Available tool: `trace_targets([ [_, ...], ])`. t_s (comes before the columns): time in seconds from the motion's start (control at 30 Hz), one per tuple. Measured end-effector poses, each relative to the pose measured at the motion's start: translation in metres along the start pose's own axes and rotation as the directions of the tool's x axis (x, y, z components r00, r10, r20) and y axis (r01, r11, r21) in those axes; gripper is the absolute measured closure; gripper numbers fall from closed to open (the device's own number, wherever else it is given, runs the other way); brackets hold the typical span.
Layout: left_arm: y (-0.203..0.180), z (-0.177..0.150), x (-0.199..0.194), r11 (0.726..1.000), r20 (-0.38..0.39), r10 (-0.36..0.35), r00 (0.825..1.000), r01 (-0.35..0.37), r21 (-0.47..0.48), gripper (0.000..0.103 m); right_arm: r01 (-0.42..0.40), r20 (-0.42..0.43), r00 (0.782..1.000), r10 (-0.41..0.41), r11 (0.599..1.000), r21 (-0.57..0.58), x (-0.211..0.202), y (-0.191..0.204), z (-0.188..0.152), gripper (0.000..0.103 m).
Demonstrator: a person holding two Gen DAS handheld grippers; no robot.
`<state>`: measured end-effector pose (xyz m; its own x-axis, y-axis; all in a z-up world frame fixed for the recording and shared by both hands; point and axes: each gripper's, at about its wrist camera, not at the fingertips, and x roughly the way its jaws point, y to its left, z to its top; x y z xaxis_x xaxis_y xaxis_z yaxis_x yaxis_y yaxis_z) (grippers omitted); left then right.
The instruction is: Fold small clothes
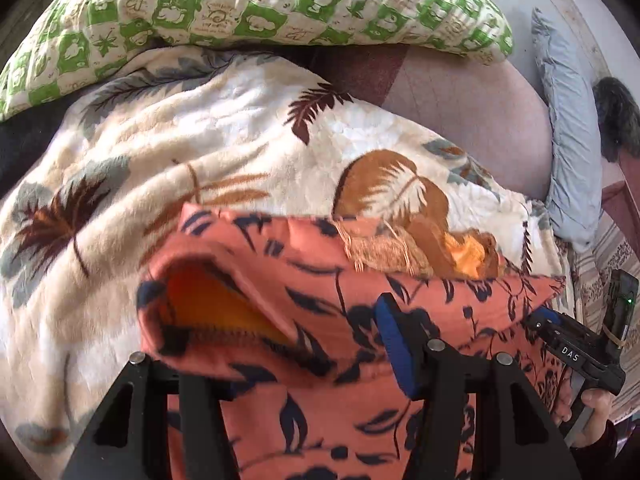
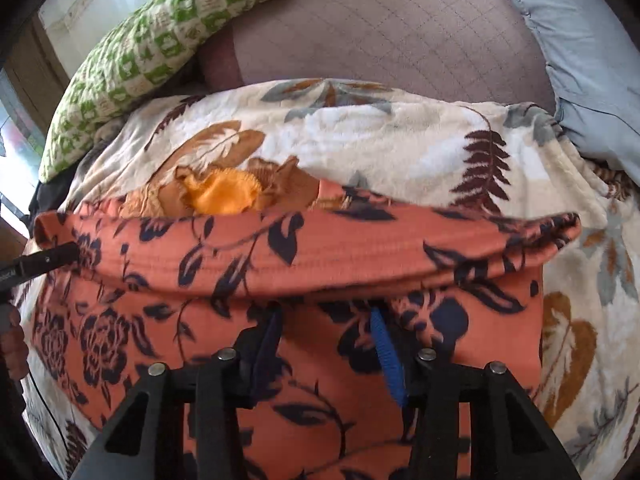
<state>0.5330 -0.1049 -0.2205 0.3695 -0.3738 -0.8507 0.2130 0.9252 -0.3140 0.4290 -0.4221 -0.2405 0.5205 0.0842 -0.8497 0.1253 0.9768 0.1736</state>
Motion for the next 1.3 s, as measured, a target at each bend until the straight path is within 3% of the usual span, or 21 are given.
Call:
trace_targets([
  [0.07, 0.005, 0.026, 0.007, 0.999, -0.005, -0.017, 1.0, 0.016, -0.039, 0.045, -0.008, 0.036, 0.999, 0.006, 0.998, 0.059, 0.007, -0.005, 0.025, 0.054],
  [0.13, 0.015, 0.046, 0.004, 0.995, 0.026, -0.016, 1.0, 0.019, -0.097, 0.045, -0.067, 0.099, 0.994, 0.053, 0.987, 0.144, 0.005, -0.017, 0.044, 0.054],
  [0.2, 0.025, 0.055, -0.015, 0.991, 0.104, 0.01, 0.995, 0.004, -0.137, 0.045, -0.128, 0.174, 0.98, 0.091, 0.968, 0.216, -0.006, -0.027, 0.053, 0.054],
  [0.27, 0.029, 0.05, -0.039, 0.99, 0.177, 0.002, 0.984, 0.023, -0.138, 0.044, -0.144, 0.212, 0.972, 0.1, 0.968, 0.206, -0.02, -0.027, 0.049, 0.054],
  [0.37, 0.033, 0.022, -0.064, 0.996, 0.174, 0.048, 0.984, -0.035, -0.079, 0.044, -0.136, 0.199, 0.973, 0.116, 0.987, 0.089, -0.036, -0.008, 0.031, 0.054],
  [0.5, 0.054, -0.036, -0.088, 0.986, 0.143, 0.141, 0.98, -0.126, -0.107, 0.044, -0.148, 0.161, 0.976, 0.144, 0.989, 0.013, -0.059, 0.005, -0.013, 0.054],
  [0.63, 0.06, -0.077, -0.087, 0.986, 0.122, 0.122, 0.985, -0.106, -0.128, 0.044, -0.074, 0.124, 0.989, 0.075, 0.997, -0.011, -0.075, 0.001, -0.059, 0.054],
  [0.7, 0.059, -0.087, -0.075, 0.972, 0.103, 0.21, 0.972, -0.197, -0.126, 0.044, -0.027, 0.093, 0.995, 0.026, 1.0, 0.009, -0.075, -0.012, -0.081, 0.055],
  [0.77, 0.066, -0.097, -0.063, 0.949, 0.089, 0.295, 0.951, -0.281, -0.143, 0.044, 0.003, 0.048, 0.999, -0.005, 0.999, 0.05, -0.07, -0.028, -0.099, 0.067],
  [0.87, 0.082, -0.111, -0.054, 0.946, 0.086, 0.272, 0.959, -0.249, -0.209, 0.039, 0.034, -0.002, 0.999, -0.034, 0.991, 0.13, -0.059, -0.052, -0.12, 0.067],
  [0.97, 0.078, -0.106, -0.062, 0.945, 0.076, 0.264, 0.962, -0.243, -0.219, 0.039, 0.04, 0.015, 0.999, -0.042, 0.991, 0.13, -0.063, -0.051, -0.125, 0.067],
  [1.1, 0.057, -0.097, -0.088, 0.953, 0.15, 0.248, 0.957, -0.214, -0.213, 0.039, 0.024, 0.08, 0.996, -0.032, 0.995, 0.1, -0.085, -0.036, -0.114, 0.066],
  [1.2, 0.032, -0.094, -0.1, 0.975, 0.176, 0.176, 0.969, -0.148, -0.165, 0.039, 0.029, 0.139, 0.989, -0.042, 0.995, 0.094, -0.098, -0.03, -0.107, 0.066],
  [1.3, 0.005, -0.092, -0.093, 0.988, 0.151, 0.142, 0.978, -0.131, -0.076, 0.034, 0.025, 0.12, 0.992, -0.041, 0.991, 0.134, -0.089, -0.039, -0.106, 0.066],
])
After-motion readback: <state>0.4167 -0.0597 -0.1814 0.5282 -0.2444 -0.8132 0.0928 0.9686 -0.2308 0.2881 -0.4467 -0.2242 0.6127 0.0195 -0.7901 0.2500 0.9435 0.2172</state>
